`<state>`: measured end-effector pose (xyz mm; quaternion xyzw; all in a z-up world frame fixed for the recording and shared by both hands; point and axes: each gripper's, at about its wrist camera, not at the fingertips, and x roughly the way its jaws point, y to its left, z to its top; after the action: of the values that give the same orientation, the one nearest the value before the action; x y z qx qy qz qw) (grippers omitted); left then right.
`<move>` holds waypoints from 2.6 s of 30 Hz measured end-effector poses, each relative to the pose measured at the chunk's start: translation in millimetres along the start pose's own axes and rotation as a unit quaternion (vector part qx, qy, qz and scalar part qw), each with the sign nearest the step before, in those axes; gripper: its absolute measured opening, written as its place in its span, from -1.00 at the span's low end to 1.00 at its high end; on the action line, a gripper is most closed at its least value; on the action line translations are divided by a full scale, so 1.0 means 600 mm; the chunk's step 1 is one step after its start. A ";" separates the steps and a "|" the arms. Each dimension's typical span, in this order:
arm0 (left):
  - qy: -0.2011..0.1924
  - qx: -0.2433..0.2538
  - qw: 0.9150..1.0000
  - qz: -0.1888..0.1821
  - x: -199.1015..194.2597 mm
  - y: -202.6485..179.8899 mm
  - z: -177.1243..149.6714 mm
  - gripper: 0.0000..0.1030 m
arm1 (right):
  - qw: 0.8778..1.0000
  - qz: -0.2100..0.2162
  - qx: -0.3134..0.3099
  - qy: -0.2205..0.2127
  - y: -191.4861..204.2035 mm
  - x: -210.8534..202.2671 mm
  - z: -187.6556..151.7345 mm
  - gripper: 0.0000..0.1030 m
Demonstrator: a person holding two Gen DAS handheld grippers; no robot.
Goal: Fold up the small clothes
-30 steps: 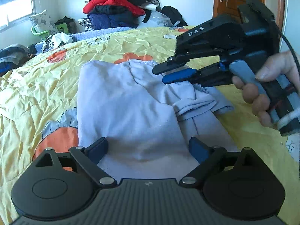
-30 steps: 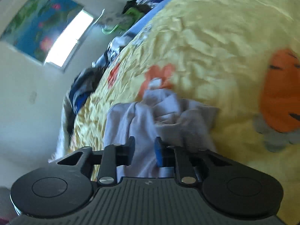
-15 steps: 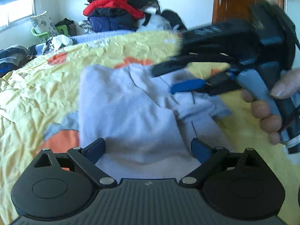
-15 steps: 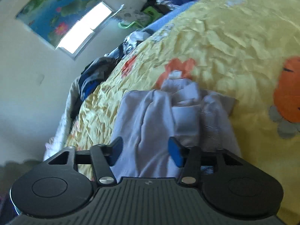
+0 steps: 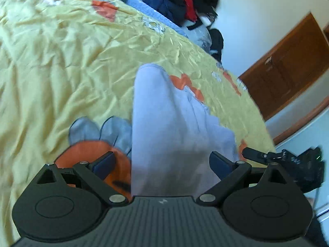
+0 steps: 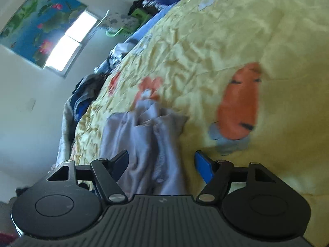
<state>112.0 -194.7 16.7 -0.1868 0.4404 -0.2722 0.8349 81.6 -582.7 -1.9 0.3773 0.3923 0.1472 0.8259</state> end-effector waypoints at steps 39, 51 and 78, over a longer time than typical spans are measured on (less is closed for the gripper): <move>-0.014 0.264 0.954 0.142 -0.086 -0.098 -0.158 0.49 | 0.989 0.003 -0.138 0.045 0.218 0.091 -0.125 0.17; -0.085 0.258 0.948 0.165 -0.148 -0.091 -0.205 0.63 | 0.987 0.010 -0.157 -0.045 0.222 -0.013 -0.175 0.36; -0.102 0.158 0.949 0.251 -0.181 -0.045 -0.313 0.91 | 0.914 -0.235 -0.321 -0.077 0.216 -0.016 -0.415 0.97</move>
<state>-103.2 -162.2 -1.4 0.0376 0.3365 -0.0990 0.9357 -106.6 -374.4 -2.6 -0.0007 0.3366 0.0374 0.9409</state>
